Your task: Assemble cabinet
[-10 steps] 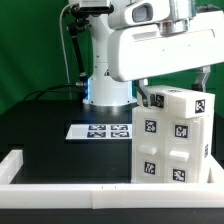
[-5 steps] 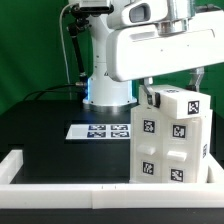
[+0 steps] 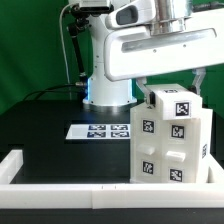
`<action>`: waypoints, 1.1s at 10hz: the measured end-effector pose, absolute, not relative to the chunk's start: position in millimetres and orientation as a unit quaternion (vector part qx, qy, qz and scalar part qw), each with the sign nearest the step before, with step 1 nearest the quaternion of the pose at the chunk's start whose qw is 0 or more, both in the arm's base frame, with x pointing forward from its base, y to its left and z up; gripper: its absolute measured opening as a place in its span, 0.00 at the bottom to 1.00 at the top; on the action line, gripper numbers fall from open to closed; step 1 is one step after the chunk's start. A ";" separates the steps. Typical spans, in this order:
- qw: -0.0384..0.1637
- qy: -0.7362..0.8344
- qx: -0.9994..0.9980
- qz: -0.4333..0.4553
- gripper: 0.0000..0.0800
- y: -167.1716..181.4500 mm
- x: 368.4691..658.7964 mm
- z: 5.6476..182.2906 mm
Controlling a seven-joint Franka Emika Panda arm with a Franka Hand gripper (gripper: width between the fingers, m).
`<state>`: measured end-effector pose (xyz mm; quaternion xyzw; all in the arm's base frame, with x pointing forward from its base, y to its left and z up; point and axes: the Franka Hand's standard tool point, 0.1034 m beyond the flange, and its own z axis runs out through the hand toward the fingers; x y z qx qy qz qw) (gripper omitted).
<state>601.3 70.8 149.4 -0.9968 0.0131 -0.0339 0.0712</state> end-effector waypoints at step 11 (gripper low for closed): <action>0.080 0.352 -0.932 -0.017 0.70 66.4 605.4 150.8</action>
Offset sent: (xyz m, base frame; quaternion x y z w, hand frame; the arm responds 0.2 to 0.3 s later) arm -0.0016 0.0009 -0.0039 0.0099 0.0095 0.2133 0.9769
